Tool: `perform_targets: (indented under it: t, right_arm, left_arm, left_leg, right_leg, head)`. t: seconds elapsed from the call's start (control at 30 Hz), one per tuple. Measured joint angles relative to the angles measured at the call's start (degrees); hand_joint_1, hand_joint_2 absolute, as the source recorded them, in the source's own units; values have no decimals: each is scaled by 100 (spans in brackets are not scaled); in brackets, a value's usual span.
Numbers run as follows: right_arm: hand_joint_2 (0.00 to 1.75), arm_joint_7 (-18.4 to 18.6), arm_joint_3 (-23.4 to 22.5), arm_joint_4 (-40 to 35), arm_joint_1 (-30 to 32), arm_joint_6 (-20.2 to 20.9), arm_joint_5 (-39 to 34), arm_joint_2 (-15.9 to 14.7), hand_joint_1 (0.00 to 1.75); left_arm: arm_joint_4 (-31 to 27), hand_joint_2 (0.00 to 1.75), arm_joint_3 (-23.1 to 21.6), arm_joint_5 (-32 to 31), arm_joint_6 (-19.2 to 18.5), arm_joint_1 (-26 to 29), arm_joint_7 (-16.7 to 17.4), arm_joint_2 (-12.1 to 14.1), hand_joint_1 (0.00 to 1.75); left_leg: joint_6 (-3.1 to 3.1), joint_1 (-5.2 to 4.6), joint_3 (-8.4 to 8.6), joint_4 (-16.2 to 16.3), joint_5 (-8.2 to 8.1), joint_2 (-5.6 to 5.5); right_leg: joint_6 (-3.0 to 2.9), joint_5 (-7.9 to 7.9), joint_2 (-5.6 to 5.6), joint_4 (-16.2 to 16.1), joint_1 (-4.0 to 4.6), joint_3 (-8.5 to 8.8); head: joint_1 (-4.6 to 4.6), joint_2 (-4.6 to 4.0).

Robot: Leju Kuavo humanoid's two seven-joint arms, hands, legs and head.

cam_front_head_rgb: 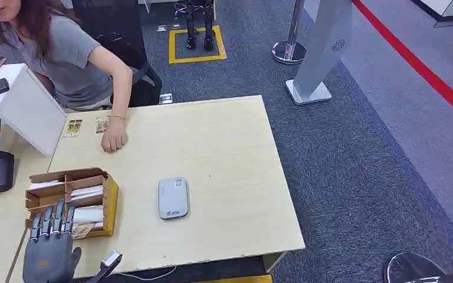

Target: Pass the card to the sensor for recognition and then transmit it.

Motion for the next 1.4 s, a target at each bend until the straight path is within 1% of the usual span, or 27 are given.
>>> perform_targets:
  t: [0.13, 0.33, 0.37, 0.4, 0.43, 0.47, 0.73, 0.8, 0.9, 1.13, 1.4]
  right_arm:
    - [175, 0, 0, 0, 0, 0, 0, 0, 0]
    - [175, -4, 2, 0, -1, 11, 11, 0, 0]
    - [175, -4, 2, 0, -1, 13, 11, 0, 0]
    - [175, -4, 2, 0, -1, 20, 11, 0, 0]
    - [175, -4, 2, 0, 0, 20, 11, 0, 0]
    - [175, -4, 2, 0, 0, 22, 11, 0, 0]
    - [175, -4, 2, 0, -1, 28, 2, 0, 0]
    - [175, -4, 2, 0, 0, 28, 0, 2, 0]
    - [175, -13, 2, 0, 0, 26, -9, 2, 0]
    - [175, -15, 2, 0, 0, 22, -9, 0, 0]
    - [175, -20, 2, 0, 1, 17, -9, 0, 0]
  left_arm:
    - [2, 175, 0, 0, 37, -6, -11, 2, 0]
    - [2, 175, -9, 0, 232, -80, -76, 35, 0]
    - [2, 175, -11, 0, 243, -90, -79, 35, 12]
    - [2, 175, -15, 0, 256, -97, -87, 35, 51]
    - [2, 175, -17, 0, 260, -102, -109, 35, 108]
    - [4, 175, -20, 0, 267, -106, -125, 33, 175]
    - [17, 175, -22, 0, 267, -128, -251, 20, 175]
    - [24, 175, -22, 0, 271, -126, -306, 15, 175]
    - [33, 175, -13, 0, 273, -116, -481, -26, 175]
    - [48, 175, 31, 0, 278, -101, -642, -120, 175]
    - [48, 175, 46, 0, 286, -99, -658, -133, 175]
  left_leg:
    - [0, 0, 0, 0, 0, 0]
    - [0, 0, 0, 0, 0, 0]
    - [0, 0, 0, 0, 0, 0]
    - [0, 0, 0, 0, 0, 0]
    - [0, 0, 0, 0, 0, 0]
    - [0, 0, 0, 0, 0, 0]
    - [0, 0, 0, 0, 0, 0]
    - [0, 0, 0, 0, 0, 0]
    - [0, 0, 0, 0, 0, 0]
    - [0, 0, 0, 0, 0, 0]
    - [0, 0, 0, 0, 0, 0]
  right_leg:
    - [0, 0, 0, 0, 0, 0]
    - [0, 0, 0, 0, 0, 0]
    - [0, 0, 0, 0, 0, 0]
    - [0, 0, 0, 0, 0, 0]
    - [0, 0, 0, 0, 0, 0]
    - [0, 0, 0, 0, 0, 0]
    - [0, 0, 0, 0, 0, 0]
    - [0, 0, 0, 0, 0, 0]
    - [0, 0, 0, 0, 0, 0]
    - [0, 0, 0, 0, 0, 1]
    - [0, 0, 0, 0, 0, 1]
  head:
    - [2, 0]
    - [0, 0]
    - [0, 0]
    - [0, 0]
    - [0, 0]
    - [0, 0]
    - [2, 0]
    - [0, -2]
    - [0, -2]
    - [0, 0]
    - [2, 0]
